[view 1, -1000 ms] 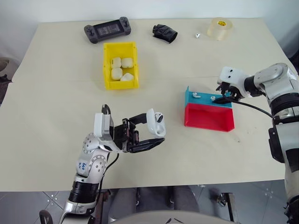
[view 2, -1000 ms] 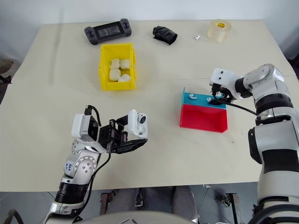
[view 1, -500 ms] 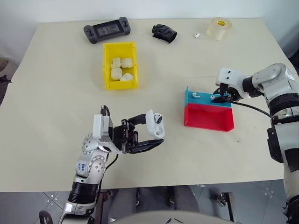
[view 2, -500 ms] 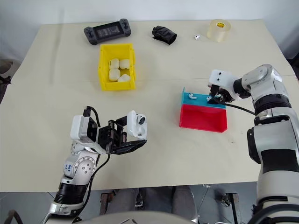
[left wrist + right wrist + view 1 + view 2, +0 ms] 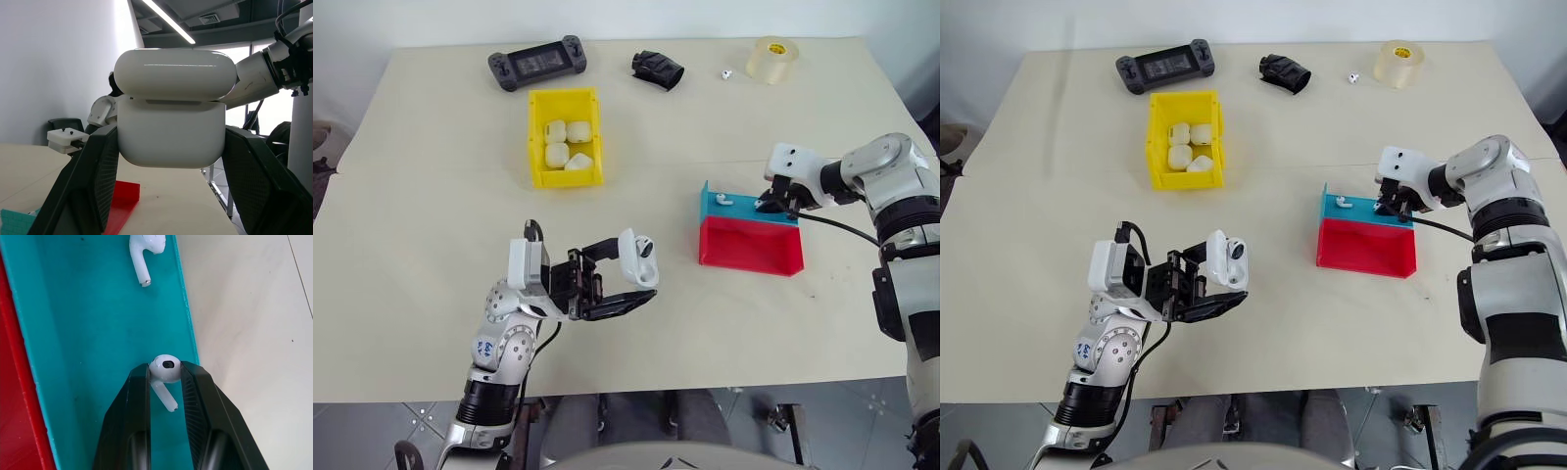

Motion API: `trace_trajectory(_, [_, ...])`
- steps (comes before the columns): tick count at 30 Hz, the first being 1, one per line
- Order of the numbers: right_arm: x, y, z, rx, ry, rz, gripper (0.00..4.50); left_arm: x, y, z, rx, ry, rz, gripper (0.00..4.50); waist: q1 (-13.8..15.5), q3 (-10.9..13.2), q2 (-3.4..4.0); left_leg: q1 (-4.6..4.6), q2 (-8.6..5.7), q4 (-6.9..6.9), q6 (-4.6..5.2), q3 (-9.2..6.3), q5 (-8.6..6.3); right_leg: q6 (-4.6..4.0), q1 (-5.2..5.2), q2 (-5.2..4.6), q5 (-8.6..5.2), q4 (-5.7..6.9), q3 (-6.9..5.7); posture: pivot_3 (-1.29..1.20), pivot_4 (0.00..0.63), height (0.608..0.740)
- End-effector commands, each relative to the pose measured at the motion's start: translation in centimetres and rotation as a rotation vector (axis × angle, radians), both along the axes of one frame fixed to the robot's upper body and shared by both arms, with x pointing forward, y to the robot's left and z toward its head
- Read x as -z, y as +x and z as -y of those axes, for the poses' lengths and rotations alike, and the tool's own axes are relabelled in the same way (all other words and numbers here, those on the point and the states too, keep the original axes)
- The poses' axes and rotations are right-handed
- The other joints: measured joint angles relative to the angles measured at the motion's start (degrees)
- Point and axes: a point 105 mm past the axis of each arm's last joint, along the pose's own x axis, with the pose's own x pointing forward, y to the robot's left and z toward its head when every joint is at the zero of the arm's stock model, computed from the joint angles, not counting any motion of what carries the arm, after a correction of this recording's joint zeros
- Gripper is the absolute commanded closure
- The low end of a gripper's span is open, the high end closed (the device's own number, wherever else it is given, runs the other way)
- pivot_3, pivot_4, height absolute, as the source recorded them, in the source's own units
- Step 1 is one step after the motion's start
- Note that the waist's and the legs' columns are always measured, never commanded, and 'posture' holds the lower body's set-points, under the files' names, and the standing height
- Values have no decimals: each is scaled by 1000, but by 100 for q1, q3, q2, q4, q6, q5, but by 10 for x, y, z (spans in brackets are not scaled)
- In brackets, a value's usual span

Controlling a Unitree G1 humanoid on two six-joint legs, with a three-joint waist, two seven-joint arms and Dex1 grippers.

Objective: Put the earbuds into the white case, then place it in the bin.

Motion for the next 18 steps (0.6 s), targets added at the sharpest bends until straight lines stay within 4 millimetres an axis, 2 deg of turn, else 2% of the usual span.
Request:
trace_trajectory(1, [0,0,-1,4,38,9,3905,-7,-3,-1,-3,-6,49,1724,-1,0,0,0,0,0,0,0,0,0,0,0,0,0,0,0,150,740])
trace_trajectory(5, [-24,0,-9,-49,146,68,3905,-7,-4,-2,-3,-6,50,1724,1,1,1,-4,0,0,0,2,0,0,-6,0,0,1,2,0,150,740])
trace_trajectory(10, [-77,-17,-28,-179,442,124,3905,-11,1,-4,-21,-27,39,1724,19,2,2,-8,0,-1,0,3,0,0,-14,-1,0,4,5,0,150,740])
trace_trajectory(12, [-97,-35,-41,-234,602,145,3905,-11,4,-4,-22,-30,38,1724,50,2,1,-10,0,-1,0,-3,0,0,-12,-2,0,8,1,0,150,740])
trace_trajectory(14, [-114,-63,-62,-278,832,132,3905,-13,8,-4,-24,-36,38,1724,107,2,1,-11,-1,-1,0,-18,0,0,-13,-4,0,10,-4,0,150,740])
trace_trajectory(16, [-119,-84,-75,-289,949,102,3905,-14,10,-4,-30,-43,40,1724,139,1,3,-12,-2,0,0,-59,-1,0,-14,-5,0,11,-4,0,150,740])
trace_trajectory(18, [-124,-110,-92,-326,1153,86,3905,-18,17,-4,-45,-64,34,1724,155,2,1,-14,-2,-1,0,-59,-1,0,-20,-5,0,18,-3,0,150,740])
